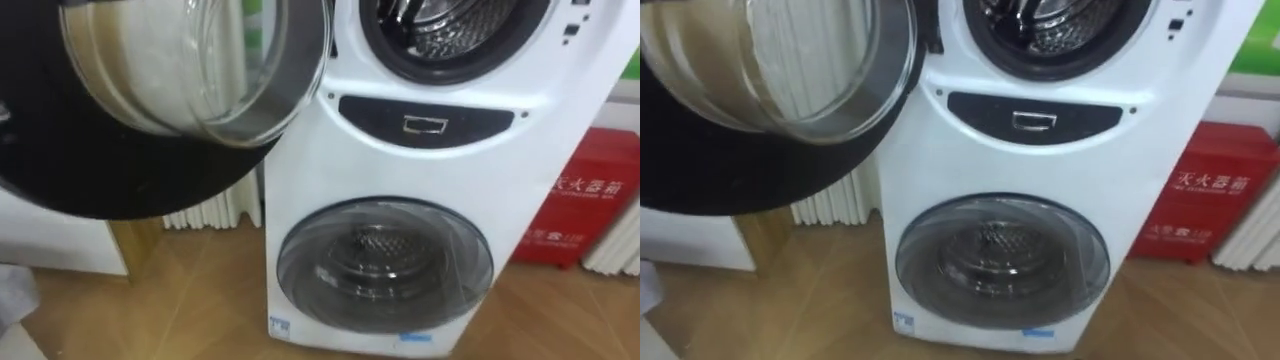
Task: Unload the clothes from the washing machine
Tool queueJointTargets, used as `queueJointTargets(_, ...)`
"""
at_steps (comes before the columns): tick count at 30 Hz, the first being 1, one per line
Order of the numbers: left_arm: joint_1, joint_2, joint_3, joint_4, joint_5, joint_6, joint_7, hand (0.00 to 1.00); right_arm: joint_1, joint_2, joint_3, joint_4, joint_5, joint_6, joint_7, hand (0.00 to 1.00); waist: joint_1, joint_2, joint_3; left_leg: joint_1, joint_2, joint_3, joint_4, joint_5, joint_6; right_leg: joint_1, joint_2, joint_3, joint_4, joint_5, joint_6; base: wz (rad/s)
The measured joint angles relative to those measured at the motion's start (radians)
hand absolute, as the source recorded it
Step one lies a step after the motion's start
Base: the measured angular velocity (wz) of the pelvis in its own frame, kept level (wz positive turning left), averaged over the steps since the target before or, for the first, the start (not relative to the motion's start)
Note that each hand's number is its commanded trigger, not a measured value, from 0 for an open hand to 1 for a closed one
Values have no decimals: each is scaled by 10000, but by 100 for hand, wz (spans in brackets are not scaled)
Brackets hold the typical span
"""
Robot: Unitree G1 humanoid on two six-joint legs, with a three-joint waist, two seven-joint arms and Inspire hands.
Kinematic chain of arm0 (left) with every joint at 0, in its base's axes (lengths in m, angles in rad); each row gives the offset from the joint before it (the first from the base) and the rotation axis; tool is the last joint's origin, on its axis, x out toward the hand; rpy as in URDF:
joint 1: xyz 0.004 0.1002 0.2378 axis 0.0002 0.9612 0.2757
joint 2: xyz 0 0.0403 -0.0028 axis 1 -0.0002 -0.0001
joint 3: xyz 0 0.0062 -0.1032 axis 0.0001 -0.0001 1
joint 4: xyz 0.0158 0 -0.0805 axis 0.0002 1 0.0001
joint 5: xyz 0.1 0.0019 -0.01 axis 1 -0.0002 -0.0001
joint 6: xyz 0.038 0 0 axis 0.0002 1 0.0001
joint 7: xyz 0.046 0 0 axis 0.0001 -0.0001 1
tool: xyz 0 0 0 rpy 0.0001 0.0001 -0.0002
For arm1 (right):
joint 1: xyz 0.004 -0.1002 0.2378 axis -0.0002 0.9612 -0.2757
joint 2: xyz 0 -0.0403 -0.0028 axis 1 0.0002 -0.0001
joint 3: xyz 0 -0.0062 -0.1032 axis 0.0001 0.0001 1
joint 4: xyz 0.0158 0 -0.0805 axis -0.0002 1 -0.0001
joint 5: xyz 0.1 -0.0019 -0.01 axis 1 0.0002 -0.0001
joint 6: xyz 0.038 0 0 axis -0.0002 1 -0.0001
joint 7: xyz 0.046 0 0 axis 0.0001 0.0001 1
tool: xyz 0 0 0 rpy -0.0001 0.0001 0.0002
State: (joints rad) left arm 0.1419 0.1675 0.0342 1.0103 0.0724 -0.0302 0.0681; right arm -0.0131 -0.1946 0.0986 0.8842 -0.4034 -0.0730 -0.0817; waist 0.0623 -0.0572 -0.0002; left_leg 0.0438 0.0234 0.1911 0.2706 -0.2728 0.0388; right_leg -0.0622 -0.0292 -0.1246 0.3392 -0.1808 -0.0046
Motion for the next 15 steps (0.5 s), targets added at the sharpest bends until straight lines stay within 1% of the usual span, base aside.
queueJointTargets(2,12,-13,35,0,-8,-41,-30,0,0,28,-11,-57,58,-15,-1,0,12,42,3,74,6,-29,-201,63,-13,177,89,-34,-407,132,-3,4)
queueJointTargets(5,139,-18,58,3,-32,-55,-64,0,5,39,-28,-78,-70,-67,-4,0,-3,95,-11,210,31,-217,-362,71,-27,470,142,-187,-861,162,7,16)
queueJointTargets(6,143,-17,57,3,-49,-55,-65,0,1,39,-29,-109,-161,-82,-14,0,-2,112,-10,219,43,-359,-363,71,-29,535,149,-282,-1015,164,9,18)
queueJointTargets(8,124,-30,60,113,-378,-77,-52,0,65,26,-25,-127,-202,-173,-31,0,1,140,6,276,31,-601,-339,73,-33,682,165,-318,-1160,164,9,10)
queueJointTargets(9,159,-34,123,261,-517,-84,-37,0,221,26,-16,-238,-217,-179,-28,0,96,181,31,407,23,-819,-351,73,-34,884,190,-306,-1325,164,8,-5)
queueJointTargets(10,293,-76,382,294,-779,-89,-4,0,497,22,-18,-551,-249,-183,-27,0,206,222,33,547,12,-1019,-368,72,-36,1100,200,-329,-1489,166,11,-7)
queueJointTargets(11,375,-101,517,295,-934,-90,46,0,594,22,-17,-673,-275,-185,-27,0,230,250,51,571,6,-1118,-374,70,-38,1215,196,-378,-1579,168,14,0)
queueJointTargets(12,521,-142,749,316,-1411,-91,142,0,660,16,-25,-719,-282,-214,-30,0,215,281,43,675,3,-1177,-395,68,-42,1397,181,-415,-1703,168,14,8)
queueJointTargets(13,518,-139,877,385,-1857,-91,177,0,716,-23,-43,-716,-299,-214,-50,0,171,306,44,759,7,-1218,-477,68,-42,1470,164,-415,-1742,167,16,13)
queueJointTargets(15,473,-136,1151,201,-2192,-68,247,0,735,-86,-60,-767,-312,-213,-82,0,154,337,45,717,6,-1303,-516,69,-44,1463,187,-427,-1737,167,16,23)
